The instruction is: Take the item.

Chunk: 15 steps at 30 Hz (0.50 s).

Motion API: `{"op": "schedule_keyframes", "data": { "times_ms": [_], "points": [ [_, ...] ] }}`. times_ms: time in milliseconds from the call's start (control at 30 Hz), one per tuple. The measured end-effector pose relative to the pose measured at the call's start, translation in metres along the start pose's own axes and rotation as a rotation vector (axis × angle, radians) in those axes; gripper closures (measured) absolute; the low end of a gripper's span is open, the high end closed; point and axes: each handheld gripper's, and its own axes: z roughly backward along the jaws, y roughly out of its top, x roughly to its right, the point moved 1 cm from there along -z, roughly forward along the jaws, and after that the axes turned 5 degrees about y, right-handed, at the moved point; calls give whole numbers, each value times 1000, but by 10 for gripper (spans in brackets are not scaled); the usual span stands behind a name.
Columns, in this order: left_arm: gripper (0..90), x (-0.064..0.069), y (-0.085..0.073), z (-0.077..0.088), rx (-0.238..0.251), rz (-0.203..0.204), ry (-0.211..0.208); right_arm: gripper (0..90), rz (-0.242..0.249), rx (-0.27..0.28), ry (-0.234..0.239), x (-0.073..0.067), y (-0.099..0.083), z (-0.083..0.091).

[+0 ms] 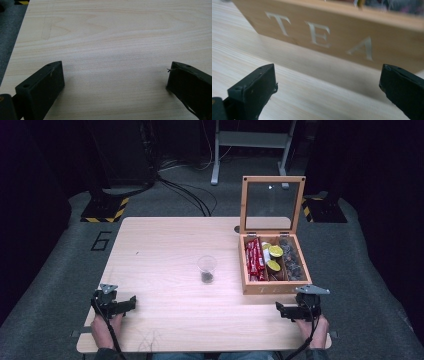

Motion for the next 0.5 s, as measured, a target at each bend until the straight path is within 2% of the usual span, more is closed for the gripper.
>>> {"op": "schedule_keyframes", "data": {
  "times_ms": [100,300,367,500],
  "points": [
    [7,0,0,0,0,0,0,2,-22,-18,-38,6,-12,-7],
    [6,0,0,0,-1,-3,3,0,-15,-42,-102,12,-25,-18],
    [6,0,0,0,-1,-3,4,0,-20,-40,-85,15,-27,-19],
    [6,0,0,0,-1,-4,4,0,-26,-7,-92,20,-30,-20]
  ]
}}
